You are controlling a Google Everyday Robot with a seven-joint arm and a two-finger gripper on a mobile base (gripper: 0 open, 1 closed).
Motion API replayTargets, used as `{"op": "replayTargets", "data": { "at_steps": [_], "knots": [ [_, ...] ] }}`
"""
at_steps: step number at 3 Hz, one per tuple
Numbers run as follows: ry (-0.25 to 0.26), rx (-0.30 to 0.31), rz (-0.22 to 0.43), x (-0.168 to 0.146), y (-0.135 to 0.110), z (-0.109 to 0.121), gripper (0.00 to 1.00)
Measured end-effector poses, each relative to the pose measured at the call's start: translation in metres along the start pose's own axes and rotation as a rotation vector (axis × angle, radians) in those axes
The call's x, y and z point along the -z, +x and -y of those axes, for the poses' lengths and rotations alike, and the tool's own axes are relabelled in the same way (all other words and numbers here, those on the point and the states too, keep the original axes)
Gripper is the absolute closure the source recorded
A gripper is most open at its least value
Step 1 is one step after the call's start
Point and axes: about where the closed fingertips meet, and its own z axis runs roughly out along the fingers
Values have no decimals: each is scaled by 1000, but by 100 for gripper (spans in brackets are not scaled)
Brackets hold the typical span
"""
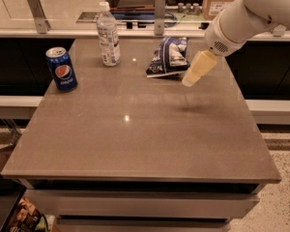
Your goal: Pick blue chip bag
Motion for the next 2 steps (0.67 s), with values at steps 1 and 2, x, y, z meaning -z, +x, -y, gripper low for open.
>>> {"op": "replayTargets", "data": {
  "at_steps": [1, 2],
  "knots": [
    [0, 0, 0, 0, 0, 0, 0],
    [10, -13, 2, -10, -4, 9, 0]
  ]
}}
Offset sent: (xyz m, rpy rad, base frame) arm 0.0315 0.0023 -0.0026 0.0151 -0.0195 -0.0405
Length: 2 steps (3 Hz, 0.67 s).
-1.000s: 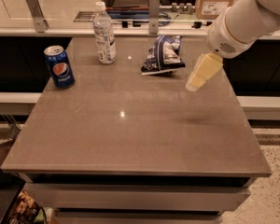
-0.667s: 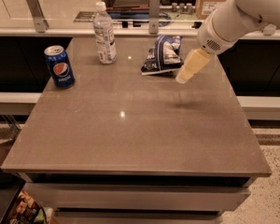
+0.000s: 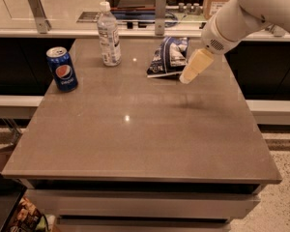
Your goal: Pick blue chip bag
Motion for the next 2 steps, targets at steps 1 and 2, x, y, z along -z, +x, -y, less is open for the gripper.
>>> {"op": "replayTargets", "data": {
  "at_steps": [1, 2],
  "knots": [
    [21, -18, 15, -18, -8, 14, 0],
    [25, -42, 26, -37, -15, 23, 0]
  ]
}}
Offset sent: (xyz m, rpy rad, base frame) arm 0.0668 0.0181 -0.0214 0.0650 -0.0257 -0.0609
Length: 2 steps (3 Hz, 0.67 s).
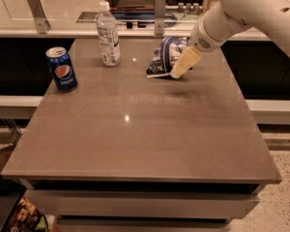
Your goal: Pick blue chip bag
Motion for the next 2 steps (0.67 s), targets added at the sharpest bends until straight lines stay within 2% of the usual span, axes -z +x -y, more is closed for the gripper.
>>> {"op": "replayTargets", "data": {
  "at_steps": [2],
  "knots": [
    [-41, -67, 57, -46, -6, -5, 0]
  ]
}}
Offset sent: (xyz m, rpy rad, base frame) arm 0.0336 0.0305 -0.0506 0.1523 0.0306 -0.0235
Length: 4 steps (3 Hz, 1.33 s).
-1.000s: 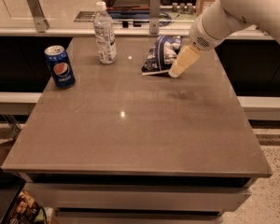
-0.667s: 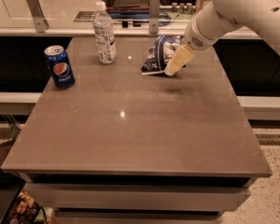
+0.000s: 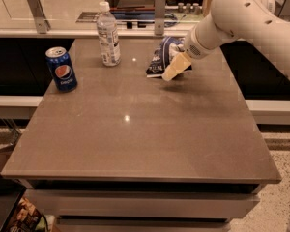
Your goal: Pick blue chip bag
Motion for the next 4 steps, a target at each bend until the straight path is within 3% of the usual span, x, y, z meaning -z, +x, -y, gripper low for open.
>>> {"op": "replayTargets", "data": {
  "at_steps": [1, 2, 4],
  "knots": [
    [-8, -23, 40, -14, -2, -3, 2],
    [-10, -22, 40, -15, -3, -4, 19],
    [-17, -20, 38, -19, -3, -7, 66]
  ]
}}
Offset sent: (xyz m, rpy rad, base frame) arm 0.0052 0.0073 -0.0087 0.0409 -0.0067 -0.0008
